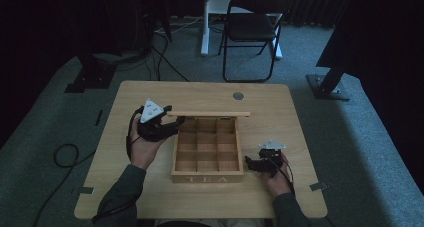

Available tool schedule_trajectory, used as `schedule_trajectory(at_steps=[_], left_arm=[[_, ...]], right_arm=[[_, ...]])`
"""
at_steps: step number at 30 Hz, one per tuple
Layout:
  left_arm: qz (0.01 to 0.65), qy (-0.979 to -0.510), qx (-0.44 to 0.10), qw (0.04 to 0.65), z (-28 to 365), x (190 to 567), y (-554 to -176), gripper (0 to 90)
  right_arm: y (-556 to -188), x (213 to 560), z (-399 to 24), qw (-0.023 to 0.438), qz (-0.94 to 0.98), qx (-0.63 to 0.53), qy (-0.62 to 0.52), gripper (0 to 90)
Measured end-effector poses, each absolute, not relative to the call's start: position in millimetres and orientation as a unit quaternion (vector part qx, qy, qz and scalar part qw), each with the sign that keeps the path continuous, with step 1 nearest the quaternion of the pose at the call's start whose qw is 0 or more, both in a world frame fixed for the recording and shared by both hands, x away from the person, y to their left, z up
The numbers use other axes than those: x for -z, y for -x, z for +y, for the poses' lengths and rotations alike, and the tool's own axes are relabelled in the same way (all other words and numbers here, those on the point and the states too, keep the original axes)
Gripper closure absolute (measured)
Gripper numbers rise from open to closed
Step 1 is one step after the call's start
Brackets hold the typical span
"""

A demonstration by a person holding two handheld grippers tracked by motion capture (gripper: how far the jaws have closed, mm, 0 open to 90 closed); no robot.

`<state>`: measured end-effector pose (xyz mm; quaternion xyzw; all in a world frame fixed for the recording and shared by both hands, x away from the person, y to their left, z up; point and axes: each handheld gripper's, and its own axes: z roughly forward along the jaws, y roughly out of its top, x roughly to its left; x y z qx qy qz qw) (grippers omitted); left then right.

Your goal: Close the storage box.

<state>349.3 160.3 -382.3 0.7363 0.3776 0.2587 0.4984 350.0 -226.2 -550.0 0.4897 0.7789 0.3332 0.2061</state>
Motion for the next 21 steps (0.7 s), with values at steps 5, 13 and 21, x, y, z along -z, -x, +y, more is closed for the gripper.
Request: schedule_trajectory(at_steps=[5,13,21], left_arm=[[0.384,-0.734,-0.258,0.497,160.7,385.1,-343.7,38.9],[0.407,-0.724,-0.234,0.506,162.6,391.5,-336.0,38.8],[0.423,-0.715,-0.216,0.512,163.7,396.5,-329.4,38.7]], right_arm=[[-350.0,550.0,-226.2,0.206,0.779,-0.334,-0.489,11.7],[-350.2,550.2,-226.3,0.208,0.779,-0.334,-0.488,11.7],[-350.1,550.2,-226.2,0.207,0.779,-0.334,-0.489,11.7]])
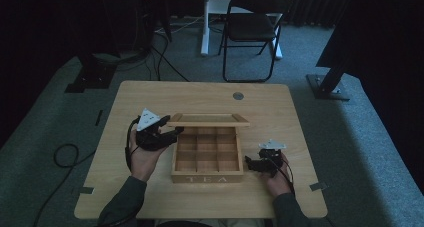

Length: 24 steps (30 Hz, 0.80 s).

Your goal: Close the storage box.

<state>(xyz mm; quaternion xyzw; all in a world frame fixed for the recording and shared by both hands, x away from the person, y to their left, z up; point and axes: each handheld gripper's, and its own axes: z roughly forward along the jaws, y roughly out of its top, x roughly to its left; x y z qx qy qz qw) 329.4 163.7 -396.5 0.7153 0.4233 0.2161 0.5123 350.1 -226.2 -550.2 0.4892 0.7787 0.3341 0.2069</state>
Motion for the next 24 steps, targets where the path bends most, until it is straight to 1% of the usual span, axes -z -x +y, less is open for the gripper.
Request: schedule_trajectory(at_steps=[24], left_arm=[[0.431,-0.716,-0.211,0.508,163.4,410.5,-314.8,38.5]], right_arm=[[-352.2,550.1,-223.9,0.205,0.780,-0.335,-0.487,11.7]])
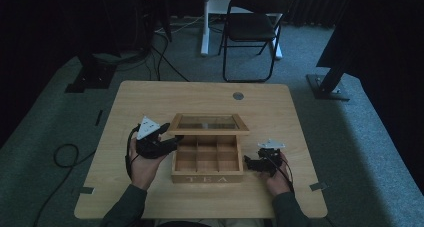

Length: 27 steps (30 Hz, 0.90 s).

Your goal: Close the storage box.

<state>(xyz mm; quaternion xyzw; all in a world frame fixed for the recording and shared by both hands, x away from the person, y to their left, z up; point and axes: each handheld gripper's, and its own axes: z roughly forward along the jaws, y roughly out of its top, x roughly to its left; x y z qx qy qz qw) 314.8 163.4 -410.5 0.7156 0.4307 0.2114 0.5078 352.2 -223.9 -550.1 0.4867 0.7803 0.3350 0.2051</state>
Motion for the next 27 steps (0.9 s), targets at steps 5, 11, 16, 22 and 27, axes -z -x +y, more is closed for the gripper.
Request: schedule_trajectory(at_steps=[5,11,16,22,27], left_arm=[[0.433,-0.714,-0.207,0.510,163.6,414.5,-312.2,38.3],[0.434,-0.713,-0.207,0.510,163.5,419.2,-309.0,38.1],[0.435,-0.714,-0.207,0.507,163.3,423.3,-306.0,38.0],[0.439,-0.712,-0.205,0.507,163.0,427.0,-303.1,38.0],[0.440,-0.714,-0.203,0.505,163.2,430.9,-300.6,37.9]], right_arm=[[-352.3,550.1,-223.9,0.205,0.780,-0.335,-0.486,11.7],[-352.2,550.1,-223.9,0.206,0.780,-0.335,-0.486,11.7],[-352.0,550.0,-223.7,0.204,0.780,-0.335,-0.488,11.7],[-352.1,550.1,-223.7,0.205,0.780,-0.335,-0.488,11.7],[-351.8,550.1,-223.7,0.206,0.780,-0.335,-0.487,11.7]])
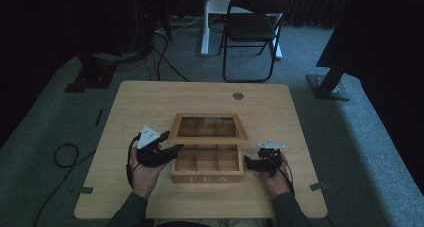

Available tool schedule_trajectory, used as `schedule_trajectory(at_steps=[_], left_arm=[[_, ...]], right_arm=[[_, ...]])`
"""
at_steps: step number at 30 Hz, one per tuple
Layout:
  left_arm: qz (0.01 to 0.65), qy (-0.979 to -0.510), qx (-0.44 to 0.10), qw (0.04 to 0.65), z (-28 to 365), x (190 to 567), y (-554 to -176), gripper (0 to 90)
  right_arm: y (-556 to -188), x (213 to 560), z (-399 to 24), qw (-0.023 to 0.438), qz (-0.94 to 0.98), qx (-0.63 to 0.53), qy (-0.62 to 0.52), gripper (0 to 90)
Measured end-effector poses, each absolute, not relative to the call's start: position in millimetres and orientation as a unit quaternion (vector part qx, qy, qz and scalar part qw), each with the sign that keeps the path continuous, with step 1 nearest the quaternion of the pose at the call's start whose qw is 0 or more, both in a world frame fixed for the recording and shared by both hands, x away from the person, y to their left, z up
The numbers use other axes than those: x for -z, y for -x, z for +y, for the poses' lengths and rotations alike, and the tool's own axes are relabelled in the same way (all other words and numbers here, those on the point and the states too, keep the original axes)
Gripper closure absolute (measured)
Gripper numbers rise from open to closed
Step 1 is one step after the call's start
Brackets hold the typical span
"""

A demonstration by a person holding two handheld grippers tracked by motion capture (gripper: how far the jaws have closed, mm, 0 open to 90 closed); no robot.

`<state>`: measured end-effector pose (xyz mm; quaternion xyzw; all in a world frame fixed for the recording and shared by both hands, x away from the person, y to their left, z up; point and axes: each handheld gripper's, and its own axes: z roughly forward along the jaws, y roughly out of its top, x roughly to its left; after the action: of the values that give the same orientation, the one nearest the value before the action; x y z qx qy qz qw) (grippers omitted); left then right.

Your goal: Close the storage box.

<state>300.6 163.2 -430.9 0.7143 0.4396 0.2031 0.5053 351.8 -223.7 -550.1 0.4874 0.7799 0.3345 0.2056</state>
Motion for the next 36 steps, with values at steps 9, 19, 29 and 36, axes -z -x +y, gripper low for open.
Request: schedule_trajectory(at_steps=[9,19,29,36], left_arm=[[0.440,-0.716,-0.201,0.503,162.9,436.4,-297.7,37.6],[0.436,-0.720,-0.198,0.502,163.7,446.2,-293.4,37.0],[0.432,-0.725,-0.205,0.495,162.9,454.8,-288.8,36.9],[0.435,-0.729,-0.205,0.488,161.7,461.7,-285.0,37.0]], right_arm=[[-351.7,550.1,-223.5,0.206,0.780,-0.335,-0.487,11.7],[-351.7,550.1,-223.6,0.206,0.780,-0.334,-0.487,11.7],[-351.6,550.1,-223.6,0.205,0.780,-0.334,-0.487,11.7],[-351.6,550.1,-223.6,0.205,0.780,-0.334,-0.487,11.7]])
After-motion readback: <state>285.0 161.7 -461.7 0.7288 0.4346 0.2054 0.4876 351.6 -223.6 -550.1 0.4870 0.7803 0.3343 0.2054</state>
